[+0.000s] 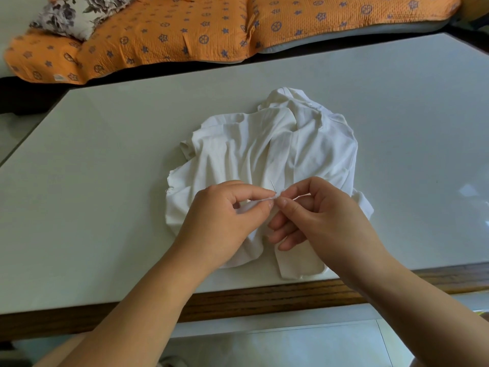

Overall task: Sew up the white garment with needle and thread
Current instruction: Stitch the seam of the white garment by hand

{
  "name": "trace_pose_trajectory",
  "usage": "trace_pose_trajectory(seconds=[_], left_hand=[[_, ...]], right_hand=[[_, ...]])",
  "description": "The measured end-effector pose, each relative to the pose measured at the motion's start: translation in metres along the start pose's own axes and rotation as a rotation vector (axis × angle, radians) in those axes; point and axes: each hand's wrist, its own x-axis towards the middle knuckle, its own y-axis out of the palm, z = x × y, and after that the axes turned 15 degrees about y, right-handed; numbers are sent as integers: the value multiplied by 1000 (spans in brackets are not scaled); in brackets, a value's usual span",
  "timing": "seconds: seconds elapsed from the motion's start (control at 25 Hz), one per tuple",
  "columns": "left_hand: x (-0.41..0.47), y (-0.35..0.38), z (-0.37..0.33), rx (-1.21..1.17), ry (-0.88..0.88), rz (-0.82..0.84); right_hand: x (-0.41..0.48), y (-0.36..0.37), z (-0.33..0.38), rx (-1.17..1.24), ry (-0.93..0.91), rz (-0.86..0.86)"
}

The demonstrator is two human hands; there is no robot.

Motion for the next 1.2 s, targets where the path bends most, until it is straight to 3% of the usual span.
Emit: trace_pose_trajectory(seconds=[0.32, 0.56, 0.64, 0.84, 1.0, 1.2], left_hand=[[0, 3, 6, 94, 86, 40], [1, 1, 3, 67, 54, 55], [0, 0, 2, 52, 37, 86], [2, -4, 0, -48, -52, 116], [1, -4, 0, -77, -87, 156], [0, -5, -1, -96, -126, 186]], right_hand=[[1, 0, 2, -26, 30, 14], [12, -7, 2, -161, -42, -241], [17, -11, 4, -15, -4, -237], [20, -26, 20, 554, 84, 113], [27, -34, 27, 646, -56, 108], [30, -40, 33, 459, -325, -81]])
